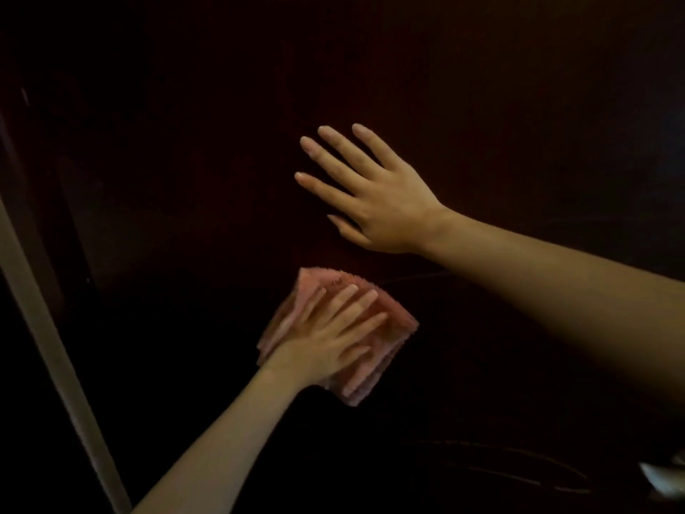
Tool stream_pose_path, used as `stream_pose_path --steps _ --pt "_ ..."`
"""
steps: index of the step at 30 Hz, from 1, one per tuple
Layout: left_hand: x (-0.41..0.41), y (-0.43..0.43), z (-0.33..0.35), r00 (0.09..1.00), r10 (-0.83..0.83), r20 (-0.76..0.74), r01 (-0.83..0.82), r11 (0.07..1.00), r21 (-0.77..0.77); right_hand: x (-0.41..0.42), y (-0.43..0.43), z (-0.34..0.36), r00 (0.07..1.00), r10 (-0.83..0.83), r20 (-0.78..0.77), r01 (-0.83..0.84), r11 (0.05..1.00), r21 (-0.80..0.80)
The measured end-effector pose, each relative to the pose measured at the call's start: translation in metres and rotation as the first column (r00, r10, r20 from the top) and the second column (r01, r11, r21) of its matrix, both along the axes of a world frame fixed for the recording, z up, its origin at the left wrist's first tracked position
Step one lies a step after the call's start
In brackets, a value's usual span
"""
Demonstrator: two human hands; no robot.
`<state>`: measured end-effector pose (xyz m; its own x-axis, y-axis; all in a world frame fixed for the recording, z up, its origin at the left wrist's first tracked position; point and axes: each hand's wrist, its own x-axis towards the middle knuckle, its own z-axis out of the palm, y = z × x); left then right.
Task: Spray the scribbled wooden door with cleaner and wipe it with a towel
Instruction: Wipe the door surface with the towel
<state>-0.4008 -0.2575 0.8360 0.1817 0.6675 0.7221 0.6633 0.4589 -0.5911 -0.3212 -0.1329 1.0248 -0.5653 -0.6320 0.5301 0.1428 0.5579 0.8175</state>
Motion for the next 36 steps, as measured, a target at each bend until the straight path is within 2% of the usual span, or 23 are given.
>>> stream_pose_path --steps 2,5,7,9,13,16,18,20,22,25,27,29,31,32,33,34,36 --pt "-0.015 -0.014 0.021 1.000 -0.013 0.005 0.013 0.998 0.066 0.007 0.010 0.004 1.000 0.010 0.004 -0.010 1.000 0.008" --pt "-0.014 -0.021 0.043 0.982 0.021 0.190 -0.070 0.965 0.253 0.018 0.021 0.007 1.000 -0.022 -0.008 0.022 1.000 0.004" --pt "0.000 -0.011 0.041 0.960 0.026 0.279 -0.115 0.944 0.308 0.023 0.024 0.009 0.998 -0.041 -0.038 0.039 0.998 -0.048" --pt "0.015 0.004 0.033 0.952 0.008 0.306 -0.103 0.949 0.297 0.027 0.026 0.013 0.997 -0.044 -0.068 0.037 0.994 -0.101" --pt "0.038 0.027 0.027 0.928 -0.049 0.370 -0.064 0.956 0.287 0.028 0.030 0.013 0.998 -0.037 -0.043 0.032 0.993 -0.111" --pt "0.048 0.037 0.028 0.915 -0.061 0.399 -0.041 0.970 0.241 0.031 0.030 0.012 0.999 0.042 -0.015 -0.044 0.981 -0.187" --pt "0.045 0.035 0.030 0.908 -0.080 0.411 -0.011 0.977 0.215 0.041 0.028 0.001 0.988 0.145 -0.060 -0.157 0.922 -0.353" --pt "0.037 0.027 0.030 0.909 -0.123 0.399 0.048 0.980 0.193 0.055 0.020 -0.028 0.959 0.231 -0.166 -0.284 0.811 -0.511" --pt "0.028 0.018 0.031 0.907 -0.189 0.375 0.130 0.976 0.177 0.066 0.007 -0.067 0.932 0.276 -0.235 -0.363 0.727 -0.583" --pt "0.016 0.007 0.038 0.893 -0.229 0.387 0.196 0.973 0.123 0.067 -0.014 -0.119 0.920 0.316 -0.230 -0.387 0.653 -0.651" --pt "0.015 0.000 0.043 0.841 -0.286 0.460 0.254 0.958 0.132 0.062 -0.028 -0.144 0.924 0.314 -0.217 -0.367 0.576 -0.730" --pt "0.017 -0.012 0.053 0.688 -0.440 0.578 0.381 0.896 0.228 0.053 -0.042 -0.161 0.951 0.240 -0.195 -0.295 0.513 -0.806" --pt "0.018 -0.028 0.064 0.470 -0.567 0.677 0.475 0.808 0.348 0.042 -0.056 -0.168 0.988 0.068 -0.142 -0.157 0.479 -0.864" --pt "0.018 -0.038 0.072 0.399 -0.611 0.684 0.484 0.774 0.409 0.035 -0.063 -0.168 0.993 -0.026 -0.113 -0.088 0.465 -0.881" --pt "0.016 -0.048 0.082 0.380 -0.651 0.657 0.483 0.745 0.459 0.028 -0.069 -0.168 0.990 -0.107 -0.087 -0.030 0.453 -0.891" --pt "0.013 -0.057 0.093 0.419 -0.679 0.603 0.483 0.729 0.485 0.021 -0.076 -0.167 0.981 -0.181 -0.066 0.021 0.441 -0.897" --pt "0.003 -0.067 0.114 0.621 -0.637 0.457 0.456 0.767 0.451 0.009 -0.087 -0.165 0.947 -0.318 -0.037 0.101 0.407 -0.908"
